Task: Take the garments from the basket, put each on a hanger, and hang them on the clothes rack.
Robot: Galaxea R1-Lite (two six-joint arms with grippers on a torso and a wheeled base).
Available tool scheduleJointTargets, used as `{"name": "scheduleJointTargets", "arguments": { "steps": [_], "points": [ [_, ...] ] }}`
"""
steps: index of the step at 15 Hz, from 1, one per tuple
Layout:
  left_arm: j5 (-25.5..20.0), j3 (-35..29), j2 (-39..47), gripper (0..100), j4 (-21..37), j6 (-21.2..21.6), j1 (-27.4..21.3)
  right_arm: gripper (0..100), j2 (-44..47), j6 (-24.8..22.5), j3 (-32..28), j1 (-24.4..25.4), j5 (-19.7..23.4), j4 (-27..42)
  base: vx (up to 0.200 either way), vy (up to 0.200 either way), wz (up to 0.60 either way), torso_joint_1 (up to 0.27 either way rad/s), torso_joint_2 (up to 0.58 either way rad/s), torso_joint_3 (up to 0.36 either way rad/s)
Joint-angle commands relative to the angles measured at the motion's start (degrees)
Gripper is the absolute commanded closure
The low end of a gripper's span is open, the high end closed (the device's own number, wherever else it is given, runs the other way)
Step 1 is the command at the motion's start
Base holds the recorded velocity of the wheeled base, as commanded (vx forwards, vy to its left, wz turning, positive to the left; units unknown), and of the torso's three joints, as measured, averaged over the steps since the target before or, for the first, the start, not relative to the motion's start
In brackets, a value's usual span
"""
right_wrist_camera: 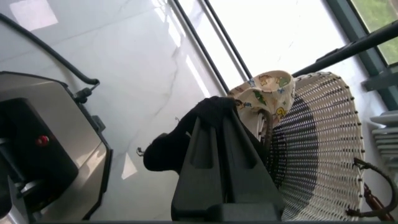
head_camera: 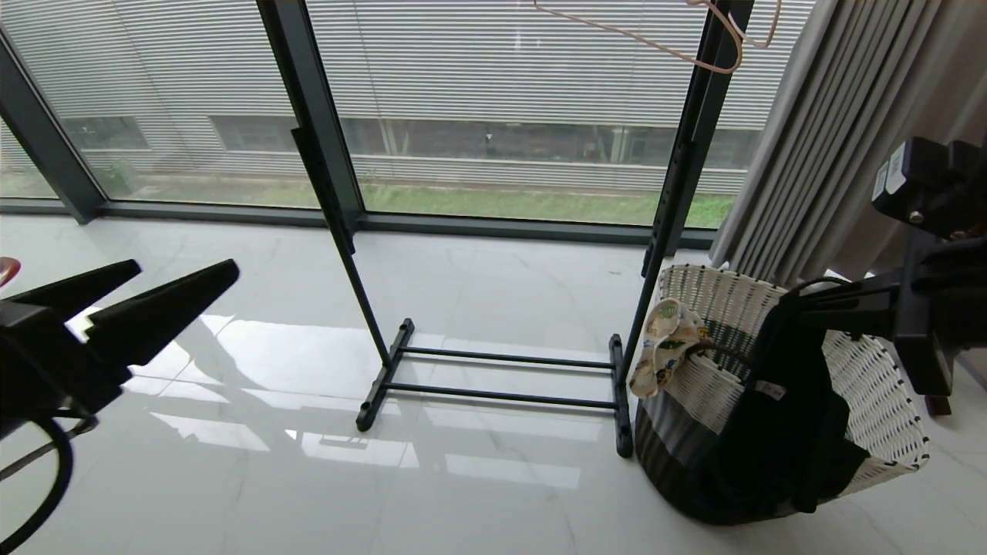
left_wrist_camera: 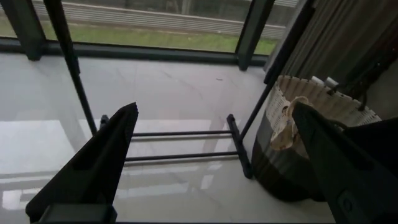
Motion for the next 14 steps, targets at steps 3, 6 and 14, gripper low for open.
{"name": "scheduleJointTargets", "arguments": {
  "steps": [3,6,14],
  "points": [
    [4.92,-13.76,35.82,0,-9.77,-0.82,-29.35,100,-0.98,0.0,0.07,0.59,0.21,-0.27,0.0,0.0,0.0,0.0,0.0,0.0],
    [4.92,-22.11,47.78,0,-9.86,-0.82,-37.0,100,-1.5,0.0,-0.02,3.31,0.3,-0.27,0.0,0.0,0.0,0.0,0.0,0.0],
    [3.77,-32.04,61.49,0,-9.68,4.54,-38.06,100,-5.02,0.0,1.74,7.18,0.3,-0.27,0.0,0.0,0.0,0.0,0.0,0.0]
  ]
}}
